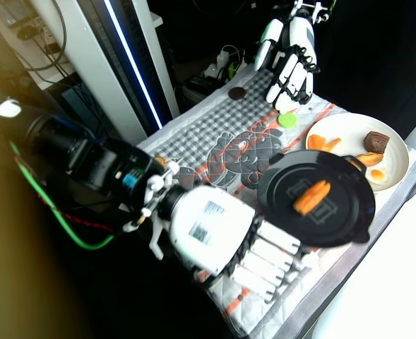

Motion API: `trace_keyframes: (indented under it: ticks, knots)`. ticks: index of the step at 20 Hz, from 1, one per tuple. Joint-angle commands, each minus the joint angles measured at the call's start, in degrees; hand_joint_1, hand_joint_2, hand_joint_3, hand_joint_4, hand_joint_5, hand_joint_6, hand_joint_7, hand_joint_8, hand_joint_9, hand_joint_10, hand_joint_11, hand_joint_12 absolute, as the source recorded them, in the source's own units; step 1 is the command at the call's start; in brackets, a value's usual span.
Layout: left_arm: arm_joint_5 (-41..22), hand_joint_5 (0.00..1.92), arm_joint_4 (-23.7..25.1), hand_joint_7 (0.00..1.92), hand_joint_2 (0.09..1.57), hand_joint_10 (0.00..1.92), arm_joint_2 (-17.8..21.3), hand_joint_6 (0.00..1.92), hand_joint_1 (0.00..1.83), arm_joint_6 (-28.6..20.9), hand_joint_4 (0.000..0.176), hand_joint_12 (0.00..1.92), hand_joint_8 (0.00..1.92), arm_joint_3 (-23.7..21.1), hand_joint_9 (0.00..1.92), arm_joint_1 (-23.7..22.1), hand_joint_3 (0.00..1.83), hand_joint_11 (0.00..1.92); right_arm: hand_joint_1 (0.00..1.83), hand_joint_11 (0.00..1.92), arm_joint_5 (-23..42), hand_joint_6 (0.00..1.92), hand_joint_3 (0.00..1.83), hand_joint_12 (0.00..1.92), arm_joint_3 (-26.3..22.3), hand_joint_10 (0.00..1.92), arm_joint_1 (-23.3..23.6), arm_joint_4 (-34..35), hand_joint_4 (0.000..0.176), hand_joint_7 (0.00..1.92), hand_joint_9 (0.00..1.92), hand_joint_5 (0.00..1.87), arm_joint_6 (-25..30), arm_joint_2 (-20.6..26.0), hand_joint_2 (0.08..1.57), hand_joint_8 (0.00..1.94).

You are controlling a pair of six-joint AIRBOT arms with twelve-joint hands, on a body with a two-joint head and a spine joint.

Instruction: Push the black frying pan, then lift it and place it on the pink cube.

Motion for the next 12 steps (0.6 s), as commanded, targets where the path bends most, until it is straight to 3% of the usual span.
trace_keyframes:
  ticks: [1, 2, 5, 6, 7, 8, 10, 11, 12]
  knots:
    - [-7.03, 0.46, -1.68, 0.39, 1.45, 0.01, 0.55, 0.00, 0.46, -0.51, 0.000, 1.34, 0.00, -0.29, 0.41, -0.39, 0.00, 0.00, 0.75, 0.00, 6.45, 0.02, 0.00, 0.02, -0.12, 0.02, 0.60, -0.89, 0.064, 0.03, 0.00, 0.01, -0.75, 0.98, 1.22, 0.02]
    - [-7.04, 0.46, -1.78, 0.38, 1.44, 0.00, 0.66, 0.00, 0.48, -0.51, 0.010, 1.32, 0.00, -0.34, 0.40, -0.33, 0.00, 0.00, 0.72, 0.00, 6.63, 0.00, 0.00, 0.00, -0.61, 0.00, 0.63, -0.89, 0.096, 0.01, 0.00, 0.00, -1.02, 1.52, 1.21, 0.01]
    - [-7.17, 0.44, -2.11, 0.37, 1.45, 0.00, 0.72, 0.00, 0.47, -0.50, 0.009, 1.32, 0.00, -0.40, 0.40, -0.08, 0.00, 0.00, 0.62, 0.00, 6.94, 0.00, 0.00, 0.00, -1.73, 0.00, 0.68, -0.86, 0.121, 0.00, 0.00, 0.00, -2.07, 2.61, 1.19, 0.00]
    - [-7.19, 0.44, -2.14, 0.36, 1.44, 0.00, 0.72, 0.00, 0.50, -0.50, 0.004, 1.30, 0.00, -0.42, 0.40, -0.04, 0.00, 0.00, 0.59, 0.00, 6.98, 0.00, 0.00, 0.00, -1.99, 0.01, 0.71, -0.79, 0.118, 0.00, 0.01, 0.00, -2.50, 2.86, 1.20, 0.00]
    - [-7.25, 0.43, -2.21, 0.35, 1.44, 0.00, 0.72, 0.00, 0.50, -0.50, 0.020, 1.28, 0.00, -0.43, 0.38, 0.03, 0.00, 0.00, 0.56, 0.00, 7.03, 0.00, 0.00, 0.00, -2.26, 0.00, 0.85, -0.66, 0.118, 0.00, 0.00, 0.00, -3.12, 3.17, 1.20, 0.00]
    - [-7.27, 0.46, -2.29, 0.38, 1.42, 0.01, 0.71, 0.01, 0.56, -0.50, 0.000, 1.36, 0.01, -0.44, 0.41, 0.09, 0.00, 0.00, 0.53, 0.00, 7.11, 0.00, 0.00, 0.00, -2.36, 0.00, 0.94, -0.60, 0.123, 0.00, 0.00, 0.00, -3.25, 3.34, 1.20, 0.00]
    - [-7.55, 0.44, -2.49, 0.37, 1.42, 0.01, 0.80, 0.00, 0.57, -0.50, 0.001, 1.33, 0.00, -0.54, 0.39, 0.31, 0.00, 0.00, 0.51, 0.00, 7.60, 0.00, 0.00, 0.00, -3.30, 0.00, 1.13, -0.59, 0.133, 0.00, 0.00, 0.00, -3.87, 4.15, 1.20, 0.00]
    - [-7.63, 0.44, -2.62, 0.36, 1.41, 0.01, 0.85, 0.00, 0.59, -0.50, 0.001, 1.31, 0.00, -0.58, 0.39, 0.38, 0.00, 0.00, 0.60, 0.00, 8.17, 0.00, 0.01, 0.00, -4.15, 0.00, 1.15, -0.60, 0.094, 0.00, 0.00, 0.00, -4.15, 4.81, 1.23, 0.00]
    - [-7.63, 0.46, -2.73, 0.38, 1.41, 0.01, 0.86, 0.01, 0.63, -0.50, 0.000, 1.34, 0.00, -0.60, 0.41, 0.41, 0.00, 0.00, 0.55, 0.02, 8.84, 0.00, 0.01, 0.01, -5.15, 0.00, 1.15, -0.61, 0.100, 0.00, 0.00, 0.00, -4.15, 5.56, 1.22, 0.00]
